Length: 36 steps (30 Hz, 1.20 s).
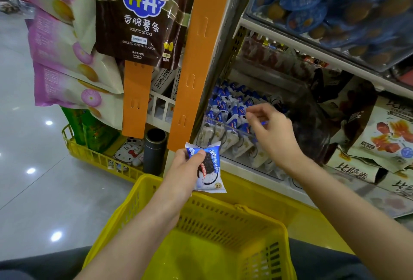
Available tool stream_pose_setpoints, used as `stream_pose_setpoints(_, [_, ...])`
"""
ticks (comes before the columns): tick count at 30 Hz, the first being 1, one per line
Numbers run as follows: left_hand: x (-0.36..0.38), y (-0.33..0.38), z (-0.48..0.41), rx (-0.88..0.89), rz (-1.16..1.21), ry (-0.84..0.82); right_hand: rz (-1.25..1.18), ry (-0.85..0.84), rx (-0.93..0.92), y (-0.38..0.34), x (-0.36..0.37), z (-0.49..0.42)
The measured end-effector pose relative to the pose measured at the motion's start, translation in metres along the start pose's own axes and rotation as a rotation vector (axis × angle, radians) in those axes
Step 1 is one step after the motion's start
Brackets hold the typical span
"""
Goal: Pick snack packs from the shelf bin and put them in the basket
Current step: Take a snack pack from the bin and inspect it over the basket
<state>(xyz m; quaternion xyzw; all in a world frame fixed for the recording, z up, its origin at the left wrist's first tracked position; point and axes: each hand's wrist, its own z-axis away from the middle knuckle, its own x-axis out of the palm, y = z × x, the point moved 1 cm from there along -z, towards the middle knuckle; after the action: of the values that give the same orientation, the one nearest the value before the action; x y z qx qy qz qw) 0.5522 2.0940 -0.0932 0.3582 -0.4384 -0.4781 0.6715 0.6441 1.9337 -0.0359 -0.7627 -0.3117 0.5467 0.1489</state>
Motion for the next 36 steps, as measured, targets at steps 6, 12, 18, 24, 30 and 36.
stream_pose_setpoints(6, [0.006,-0.01,0.001,0.117,-0.003,-0.092,-0.276,-0.334,0.035,-0.014,0.018,0.062])
stream_pose_setpoints(12, [0.006,-0.02,-0.001,0.187,-0.149,-0.135,-0.553,-0.394,0.245,-0.001,0.03,0.075])
stream_pose_setpoints(18, [0.009,-0.027,-0.006,0.182,-0.177,-0.098,-0.609,-0.381,0.293,0.009,0.034,0.084])
stream_pose_setpoints(24, [0.006,-0.031,-0.008,0.225,-0.231,0.025,-0.457,-0.336,0.061,0.011,0.037,0.089])
stream_pose_setpoints(30, [0.009,-0.033,-0.008,0.244,-0.291,0.047,-0.16,-0.27,-0.183,0.011,0.035,0.095])
stream_pose_setpoints(36, [0.01,-0.037,-0.009,0.209,-0.244,0.001,-0.339,-0.284,0.03,0.01,0.035,0.095])
